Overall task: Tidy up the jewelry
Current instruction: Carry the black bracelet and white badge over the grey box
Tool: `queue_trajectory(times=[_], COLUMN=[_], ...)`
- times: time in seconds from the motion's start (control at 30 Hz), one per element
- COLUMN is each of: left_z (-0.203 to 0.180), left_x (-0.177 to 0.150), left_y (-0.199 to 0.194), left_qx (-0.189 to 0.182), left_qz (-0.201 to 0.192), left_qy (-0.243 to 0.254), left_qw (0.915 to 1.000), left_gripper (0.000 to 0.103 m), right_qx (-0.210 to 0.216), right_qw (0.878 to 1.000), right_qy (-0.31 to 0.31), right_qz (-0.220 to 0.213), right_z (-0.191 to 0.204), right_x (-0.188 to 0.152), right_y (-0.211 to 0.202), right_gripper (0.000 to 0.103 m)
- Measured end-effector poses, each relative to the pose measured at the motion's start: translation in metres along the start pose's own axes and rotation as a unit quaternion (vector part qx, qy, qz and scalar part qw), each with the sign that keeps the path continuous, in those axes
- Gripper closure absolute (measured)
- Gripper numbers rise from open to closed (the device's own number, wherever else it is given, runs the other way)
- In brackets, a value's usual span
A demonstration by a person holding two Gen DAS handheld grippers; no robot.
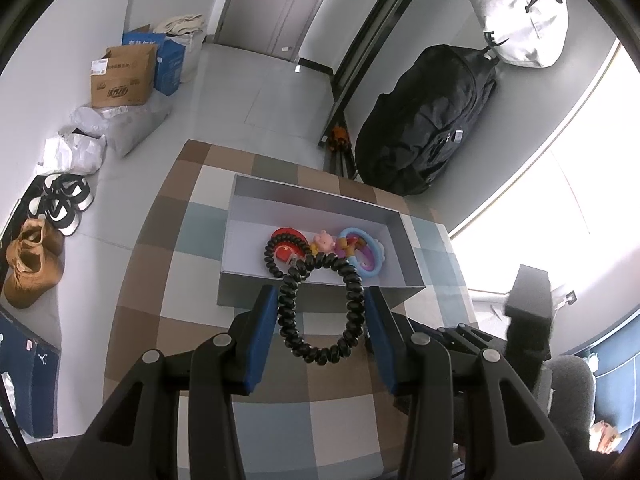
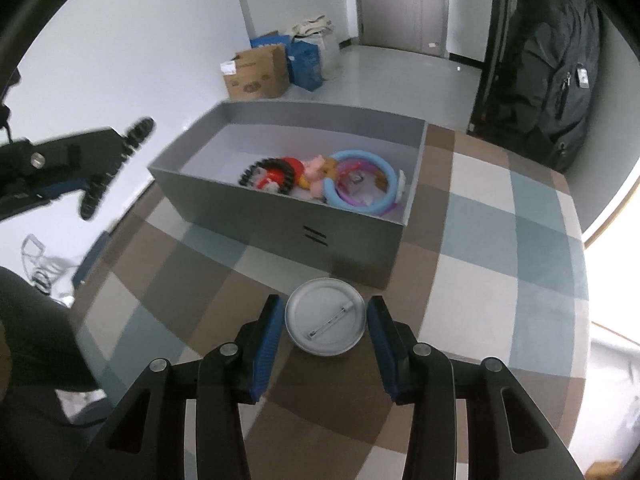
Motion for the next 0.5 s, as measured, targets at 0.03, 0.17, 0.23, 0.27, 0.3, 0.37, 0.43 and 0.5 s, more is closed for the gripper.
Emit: queue_trajectory(times=[0.03,0.17,0.23,0.27,0.3,0.37,0.43,0.5], left_z=[0.0,0.0,0.001,0.002,0.003,0.005,0.006,0.006], left_x=[0.0,-0.001,0.0,0.0,0.001,0.002,0.003,0.004], left_y=[0.0,0.001,0.001,0.001,0.001,0.002,0.003,0.004], left_qx=[0.0,0.004,0.009,0.01,0.011,0.01,0.009,0.006], left_qz=[0.0,0.001,-0.002,-0.004,-0.004,-0.004,-0.004,-0.003], left_qy=[0.0,-0.001,-0.005,-0.009,-0.012,-0.02,-0.027,-0.032], left_qw=[1.0,1.0,0.9999,0.9999,0.9999,0.9997,0.9996,0.9995], left_gripper=[0.064,0.064,0.064,0.064,0.064,0.064,0.064,0.064], right_qx=[0.006,0.036,0.042,0.048,0.056,0.068,0.074,0.081], right_qw=[1.0,0.999,0.998,0.997,0.996,0.995,0.993,0.992], right_qy=[0.0,-0.015,-0.029,-0.032,-0.033,-0.035,-0.037,-0.033], right_qz=[-0.003,-0.026,-0.04,-0.047,-0.054,-0.067,-0.079,-0.09], right_z=[0.002,0.014,0.023,0.027,0.029,0.034,0.036,0.035], right_x=[0.001,0.007,0.01,0.012,0.014,0.019,0.024,0.03], right_y=[-0.002,-0.012,-0.019,-0.022,-0.025,-0.031,-0.037,-0.041], right_gripper=[0.061,0.061,0.061,0.061,0.061,0.061,0.061,0.061])
Point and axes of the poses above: each gripper's, at about its wrist camera, not at the fingertips, and y roughly the way its jaws point, z to its left, x to its top, the point moved 6 cm from there along y, roughly the way its jaws point, and after that the axes turned 13 degrees about x, right-handed, at the moved point
